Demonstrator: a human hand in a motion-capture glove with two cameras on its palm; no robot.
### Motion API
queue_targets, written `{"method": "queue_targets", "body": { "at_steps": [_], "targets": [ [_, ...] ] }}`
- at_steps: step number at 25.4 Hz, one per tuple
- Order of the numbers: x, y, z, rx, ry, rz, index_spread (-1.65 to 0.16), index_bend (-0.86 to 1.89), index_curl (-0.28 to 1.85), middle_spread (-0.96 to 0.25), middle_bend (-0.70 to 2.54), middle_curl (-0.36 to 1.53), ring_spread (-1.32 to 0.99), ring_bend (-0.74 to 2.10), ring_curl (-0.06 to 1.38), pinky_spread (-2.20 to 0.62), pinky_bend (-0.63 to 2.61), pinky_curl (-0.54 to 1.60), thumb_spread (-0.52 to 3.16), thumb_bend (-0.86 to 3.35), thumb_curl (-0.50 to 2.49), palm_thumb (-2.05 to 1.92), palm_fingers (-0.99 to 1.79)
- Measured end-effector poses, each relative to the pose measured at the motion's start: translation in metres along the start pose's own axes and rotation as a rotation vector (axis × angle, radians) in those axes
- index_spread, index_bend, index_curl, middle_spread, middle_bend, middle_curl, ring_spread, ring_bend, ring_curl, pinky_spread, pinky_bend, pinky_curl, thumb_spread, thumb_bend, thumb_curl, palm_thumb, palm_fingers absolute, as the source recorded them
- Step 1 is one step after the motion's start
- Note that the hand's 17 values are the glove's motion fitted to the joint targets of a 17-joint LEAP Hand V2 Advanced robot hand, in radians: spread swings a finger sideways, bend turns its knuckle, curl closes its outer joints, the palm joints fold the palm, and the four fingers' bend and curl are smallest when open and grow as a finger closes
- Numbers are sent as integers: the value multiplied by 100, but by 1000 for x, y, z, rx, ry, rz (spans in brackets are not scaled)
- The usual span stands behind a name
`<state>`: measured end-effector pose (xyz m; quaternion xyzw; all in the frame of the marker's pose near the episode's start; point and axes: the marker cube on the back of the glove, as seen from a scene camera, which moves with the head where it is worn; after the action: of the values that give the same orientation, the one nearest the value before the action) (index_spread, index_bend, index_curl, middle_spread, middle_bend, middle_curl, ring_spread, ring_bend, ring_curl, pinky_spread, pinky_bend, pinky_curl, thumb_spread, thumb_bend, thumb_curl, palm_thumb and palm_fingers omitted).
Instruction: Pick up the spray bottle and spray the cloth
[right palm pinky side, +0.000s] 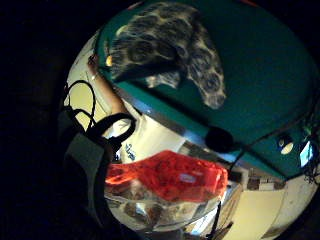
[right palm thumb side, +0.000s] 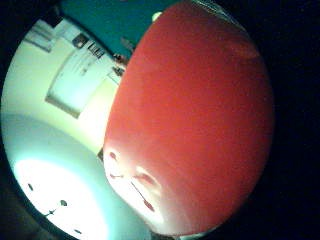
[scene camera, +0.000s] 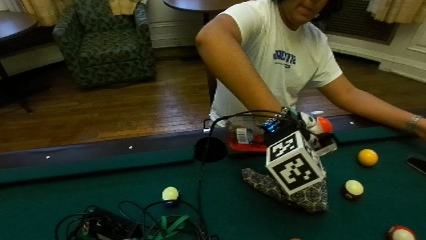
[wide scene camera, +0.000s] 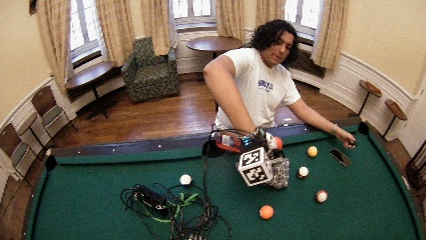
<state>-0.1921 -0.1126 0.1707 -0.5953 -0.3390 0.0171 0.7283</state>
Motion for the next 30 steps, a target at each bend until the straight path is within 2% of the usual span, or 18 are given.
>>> {"method": "queue_targets", "body": {
  "at_steps": [9, 18, 23, 30],
  "targets": [
    [-105, -4, -20, 129, 10, -448, -28, 19, 65, -21, 60, 58, -22, 80, 50, -33, 54, 43, 53, -3, 86, 90, 135],
    [-172, -42, -7, 272, -38, -794, -28, 19, 65, -21, 61, 58, -21, 81, 50, -32, 54, 43, 55, -2, 86, 91, 135],
    [-186, -86, 3, 417, -81, -919, -28, 20, 65, -21, 61, 58, -21, 80, 50, -32, 54, 43, 55, -3, 86, 91, 135],
    [-187, -132, -6, 590, -171, -980, -28, 19, 66, -20, 61, 58, -21, 80, 50, -32, 54, 44, 56, -2, 86, 91, 135]
  ]
}}
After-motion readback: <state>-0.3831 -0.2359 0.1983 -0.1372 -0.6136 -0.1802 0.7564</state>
